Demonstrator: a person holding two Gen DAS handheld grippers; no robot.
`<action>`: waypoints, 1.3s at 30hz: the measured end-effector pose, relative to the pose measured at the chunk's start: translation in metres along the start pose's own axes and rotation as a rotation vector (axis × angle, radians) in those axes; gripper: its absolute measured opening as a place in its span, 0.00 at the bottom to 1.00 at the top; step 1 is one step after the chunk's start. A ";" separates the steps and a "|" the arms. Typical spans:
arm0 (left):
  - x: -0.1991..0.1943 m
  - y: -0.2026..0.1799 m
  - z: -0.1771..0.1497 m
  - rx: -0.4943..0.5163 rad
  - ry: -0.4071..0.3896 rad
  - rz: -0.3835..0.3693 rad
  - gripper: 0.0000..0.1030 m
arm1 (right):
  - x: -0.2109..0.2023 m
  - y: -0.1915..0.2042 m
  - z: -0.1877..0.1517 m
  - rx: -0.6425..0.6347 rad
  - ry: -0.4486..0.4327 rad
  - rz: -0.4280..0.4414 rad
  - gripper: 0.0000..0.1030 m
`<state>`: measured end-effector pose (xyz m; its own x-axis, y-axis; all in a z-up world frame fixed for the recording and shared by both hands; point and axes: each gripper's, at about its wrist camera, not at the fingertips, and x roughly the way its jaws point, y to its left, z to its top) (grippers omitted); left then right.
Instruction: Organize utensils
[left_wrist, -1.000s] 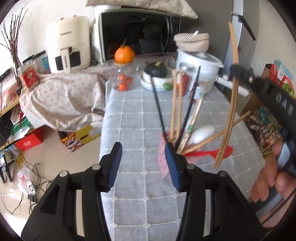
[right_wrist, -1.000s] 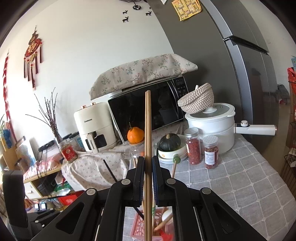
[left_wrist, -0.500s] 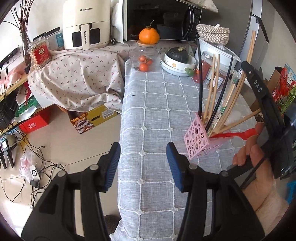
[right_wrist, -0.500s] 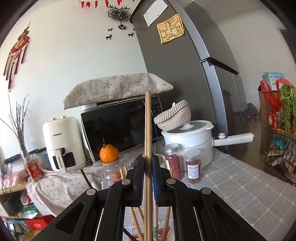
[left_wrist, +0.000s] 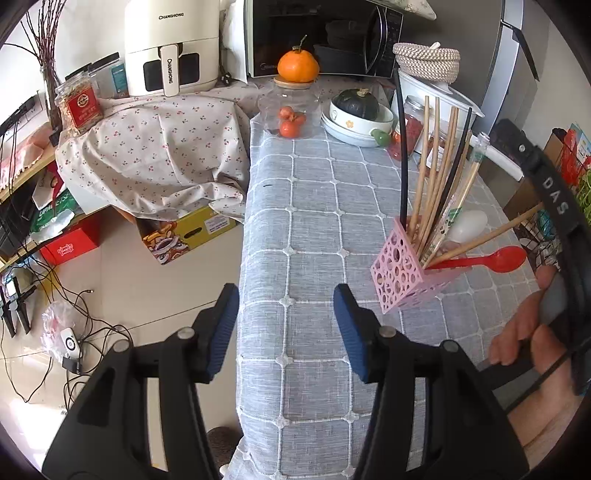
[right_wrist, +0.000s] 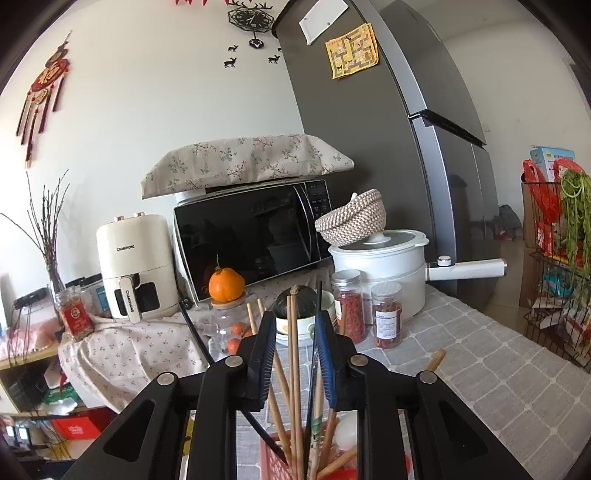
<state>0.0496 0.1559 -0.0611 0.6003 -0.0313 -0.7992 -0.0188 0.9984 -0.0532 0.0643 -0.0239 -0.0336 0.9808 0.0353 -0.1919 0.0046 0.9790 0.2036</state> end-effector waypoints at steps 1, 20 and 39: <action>0.000 -0.002 0.000 0.000 -0.001 -0.001 0.58 | -0.003 -0.005 0.006 -0.002 0.005 0.008 0.34; -0.047 -0.093 -0.005 0.032 -0.132 -0.006 0.91 | -0.053 -0.123 0.078 -0.124 0.279 0.045 0.86; -0.058 -0.139 -0.008 0.053 -0.193 0.019 0.95 | -0.056 -0.167 0.051 -0.148 0.556 0.038 0.88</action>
<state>0.0114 0.0185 -0.0124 0.7425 -0.0083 -0.6698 0.0078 1.0000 -0.0038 0.0184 -0.1998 -0.0084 0.7298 0.1320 -0.6708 -0.0950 0.9912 0.0917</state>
